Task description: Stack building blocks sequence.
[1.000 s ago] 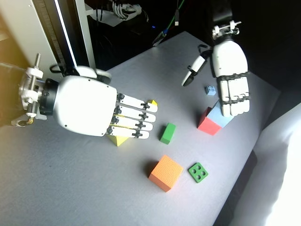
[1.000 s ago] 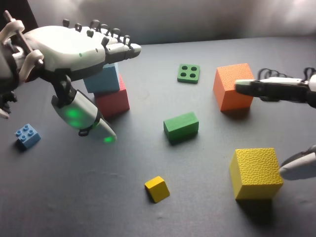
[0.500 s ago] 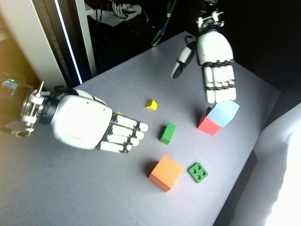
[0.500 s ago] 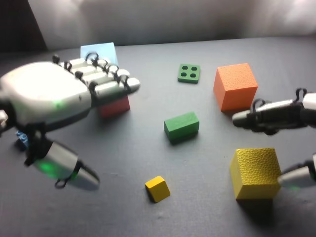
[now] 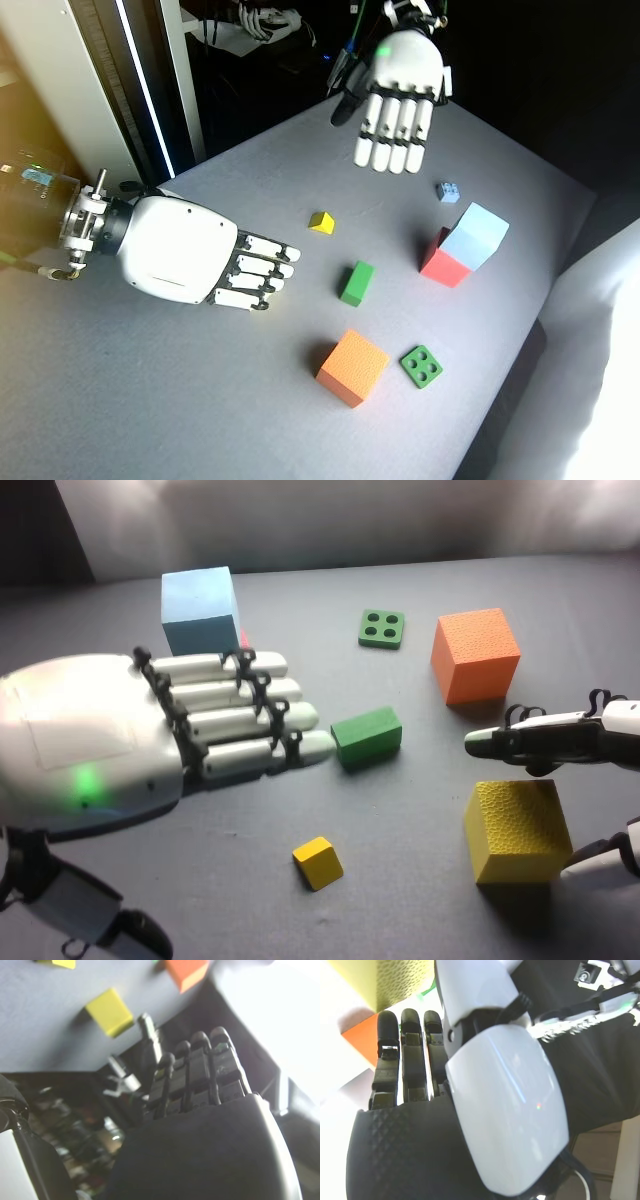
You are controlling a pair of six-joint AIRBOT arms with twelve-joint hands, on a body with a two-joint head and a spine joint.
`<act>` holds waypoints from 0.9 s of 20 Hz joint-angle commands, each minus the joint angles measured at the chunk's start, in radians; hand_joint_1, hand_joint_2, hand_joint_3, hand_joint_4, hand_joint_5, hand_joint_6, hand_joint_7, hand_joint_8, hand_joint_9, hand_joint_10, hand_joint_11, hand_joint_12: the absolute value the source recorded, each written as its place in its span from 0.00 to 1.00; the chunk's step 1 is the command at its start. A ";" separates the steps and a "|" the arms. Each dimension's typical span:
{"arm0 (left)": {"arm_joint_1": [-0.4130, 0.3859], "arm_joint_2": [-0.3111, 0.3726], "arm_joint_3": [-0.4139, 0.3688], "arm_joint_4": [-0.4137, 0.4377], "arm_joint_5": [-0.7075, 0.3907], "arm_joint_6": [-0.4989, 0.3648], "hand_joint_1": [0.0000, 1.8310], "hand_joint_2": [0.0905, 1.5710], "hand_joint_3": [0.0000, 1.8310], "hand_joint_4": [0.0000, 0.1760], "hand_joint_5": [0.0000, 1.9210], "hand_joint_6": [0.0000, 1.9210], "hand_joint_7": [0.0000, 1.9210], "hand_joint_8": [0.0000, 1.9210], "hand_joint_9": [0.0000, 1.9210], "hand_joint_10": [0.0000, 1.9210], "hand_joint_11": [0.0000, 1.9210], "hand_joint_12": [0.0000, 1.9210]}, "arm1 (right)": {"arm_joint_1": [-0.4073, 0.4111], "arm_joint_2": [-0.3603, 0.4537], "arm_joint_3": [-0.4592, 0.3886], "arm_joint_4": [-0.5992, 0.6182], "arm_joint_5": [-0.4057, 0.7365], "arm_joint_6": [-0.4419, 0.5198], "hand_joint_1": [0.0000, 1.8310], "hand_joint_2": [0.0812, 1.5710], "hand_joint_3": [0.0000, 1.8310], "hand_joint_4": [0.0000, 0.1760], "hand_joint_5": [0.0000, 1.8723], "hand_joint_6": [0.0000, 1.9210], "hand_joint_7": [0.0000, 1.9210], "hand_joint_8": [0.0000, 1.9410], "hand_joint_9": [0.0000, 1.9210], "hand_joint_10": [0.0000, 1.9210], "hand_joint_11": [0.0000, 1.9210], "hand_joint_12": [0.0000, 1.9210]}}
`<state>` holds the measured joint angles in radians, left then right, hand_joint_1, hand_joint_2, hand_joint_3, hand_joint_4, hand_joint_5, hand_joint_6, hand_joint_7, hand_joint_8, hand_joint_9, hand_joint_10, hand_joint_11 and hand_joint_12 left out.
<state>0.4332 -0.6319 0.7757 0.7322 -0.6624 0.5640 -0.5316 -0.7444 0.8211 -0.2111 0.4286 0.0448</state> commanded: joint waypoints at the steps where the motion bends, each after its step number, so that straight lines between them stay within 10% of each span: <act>1: -0.001 0.018 -0.004 -0.001 -0.065 -0.030 0.33 0.48 0.01 0.00 0.00 0.00 0.03 0.00 0.02 0.00 0.00 0.00 | 0.004 0.004 0.005 0.025 0.116 0.000 0.73 0.59 0.00 0.00 0.10 0.00 0.09 0.00 0.10 0.00 0.00 0.41; 18: -0.088 0.023 -0.016 0.198 0.013 -0.180 0.32 0.49 0.00 0.00 0.00 0.00 0.02 0.00 0.01 0.00 0.00 0.00 | -0.030 -0.094 0.061 0.053 0.153 -0.058 0.67 0.51 0.00 0.00 0.00 0.00 0.00 0.00 0.03 0.00 0.00 0.39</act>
<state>0.3553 -0.6132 0.7605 0.9661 -0.5797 0.3870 -0.5621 -0.8497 0.8780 -0.1730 0.4717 -0.0174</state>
